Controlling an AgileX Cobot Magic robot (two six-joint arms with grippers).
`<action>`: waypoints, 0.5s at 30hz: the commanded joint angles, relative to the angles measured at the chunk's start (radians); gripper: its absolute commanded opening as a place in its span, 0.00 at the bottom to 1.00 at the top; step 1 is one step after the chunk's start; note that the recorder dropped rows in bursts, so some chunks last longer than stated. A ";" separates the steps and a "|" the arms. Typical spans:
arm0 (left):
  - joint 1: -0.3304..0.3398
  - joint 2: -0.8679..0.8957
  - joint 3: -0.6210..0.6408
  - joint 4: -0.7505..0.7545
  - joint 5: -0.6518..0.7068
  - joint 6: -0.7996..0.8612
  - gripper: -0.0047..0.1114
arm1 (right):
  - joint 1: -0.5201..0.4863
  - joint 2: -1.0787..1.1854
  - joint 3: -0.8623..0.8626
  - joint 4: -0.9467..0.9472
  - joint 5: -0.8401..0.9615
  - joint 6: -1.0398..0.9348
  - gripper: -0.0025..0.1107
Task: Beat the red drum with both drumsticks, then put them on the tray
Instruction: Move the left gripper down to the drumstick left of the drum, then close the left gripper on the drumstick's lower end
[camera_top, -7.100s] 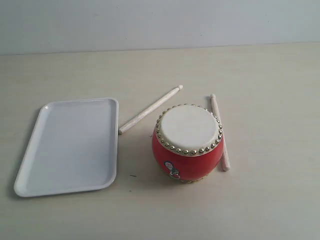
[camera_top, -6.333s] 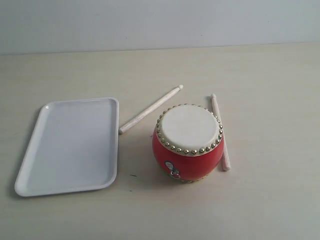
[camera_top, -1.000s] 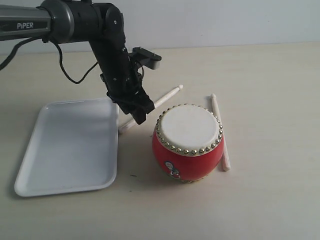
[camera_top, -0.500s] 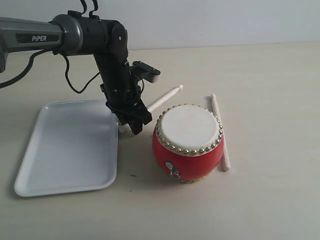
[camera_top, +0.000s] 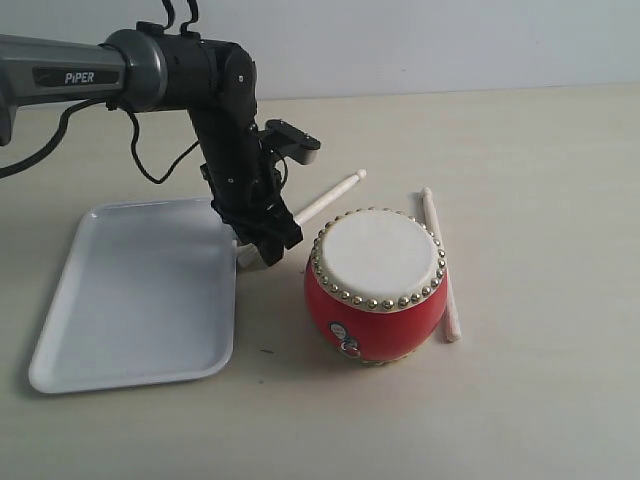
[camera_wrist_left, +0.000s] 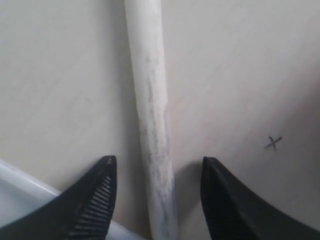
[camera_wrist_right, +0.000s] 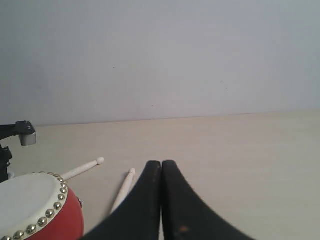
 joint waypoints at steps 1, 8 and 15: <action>0.001 0.009 -0.005 0.022 -0.017 -0.009 0.48 | -0.004 -0.005 0.005 0.000 -0.006 -0.005 0.02; 0.001 0.009 -0.005 0.032 -0.013 -0.009 0.48 | -0.004 -0.005 0.005 0.000 -0.006 -0.005 0.02; 0.001 0.027 -0.005 0.032 -0.004 -0.009 0.39 | -0.004 -0.005 0.005 0.000 -0.006 -0.005 0.02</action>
